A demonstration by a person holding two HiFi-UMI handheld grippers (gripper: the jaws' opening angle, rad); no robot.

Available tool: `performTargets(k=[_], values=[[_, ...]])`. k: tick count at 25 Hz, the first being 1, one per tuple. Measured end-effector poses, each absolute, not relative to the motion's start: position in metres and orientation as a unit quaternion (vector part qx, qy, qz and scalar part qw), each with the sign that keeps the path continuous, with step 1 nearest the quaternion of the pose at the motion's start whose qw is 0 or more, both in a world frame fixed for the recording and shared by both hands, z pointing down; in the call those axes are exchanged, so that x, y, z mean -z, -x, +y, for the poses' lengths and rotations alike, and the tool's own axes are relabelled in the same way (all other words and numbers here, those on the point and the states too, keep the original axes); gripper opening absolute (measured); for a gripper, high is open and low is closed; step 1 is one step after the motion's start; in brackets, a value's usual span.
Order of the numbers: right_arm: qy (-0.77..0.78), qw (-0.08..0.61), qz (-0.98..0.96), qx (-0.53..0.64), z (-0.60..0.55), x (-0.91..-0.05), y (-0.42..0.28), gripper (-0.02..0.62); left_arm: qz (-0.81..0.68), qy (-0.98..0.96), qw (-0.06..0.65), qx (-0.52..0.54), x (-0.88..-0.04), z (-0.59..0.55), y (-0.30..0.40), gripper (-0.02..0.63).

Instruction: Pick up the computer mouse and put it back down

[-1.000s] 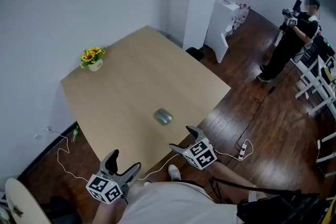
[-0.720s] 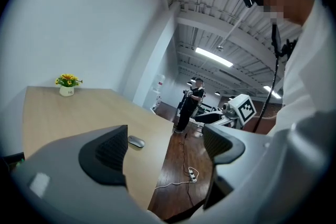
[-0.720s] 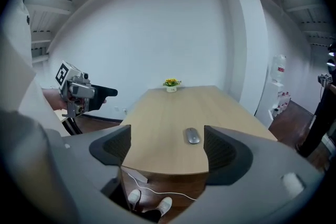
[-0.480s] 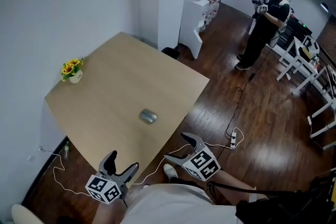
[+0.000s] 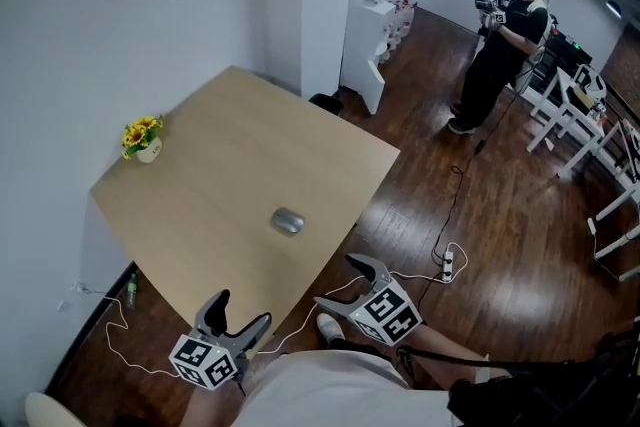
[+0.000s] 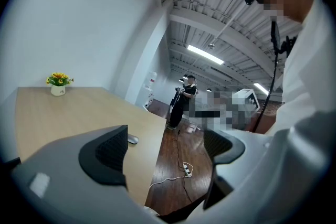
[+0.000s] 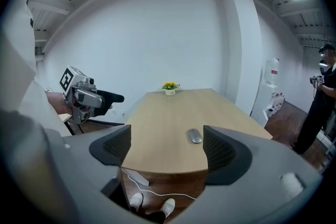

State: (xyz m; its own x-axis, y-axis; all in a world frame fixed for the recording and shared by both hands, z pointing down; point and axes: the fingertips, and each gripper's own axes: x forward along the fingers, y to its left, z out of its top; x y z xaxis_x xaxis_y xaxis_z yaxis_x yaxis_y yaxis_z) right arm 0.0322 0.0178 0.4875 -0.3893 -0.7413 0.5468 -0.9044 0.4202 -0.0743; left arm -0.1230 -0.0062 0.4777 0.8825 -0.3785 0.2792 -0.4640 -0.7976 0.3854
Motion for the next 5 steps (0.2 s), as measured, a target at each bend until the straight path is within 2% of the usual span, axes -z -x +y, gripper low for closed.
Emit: performTargets(k=[5], values=[[-0.499,0.224,-0.819,-0.176,0.013,-0.488,-0.021,0.434,-0.235,-0.94,0.229,-0.09,-0.481,-0.004,0.136,0.428]])
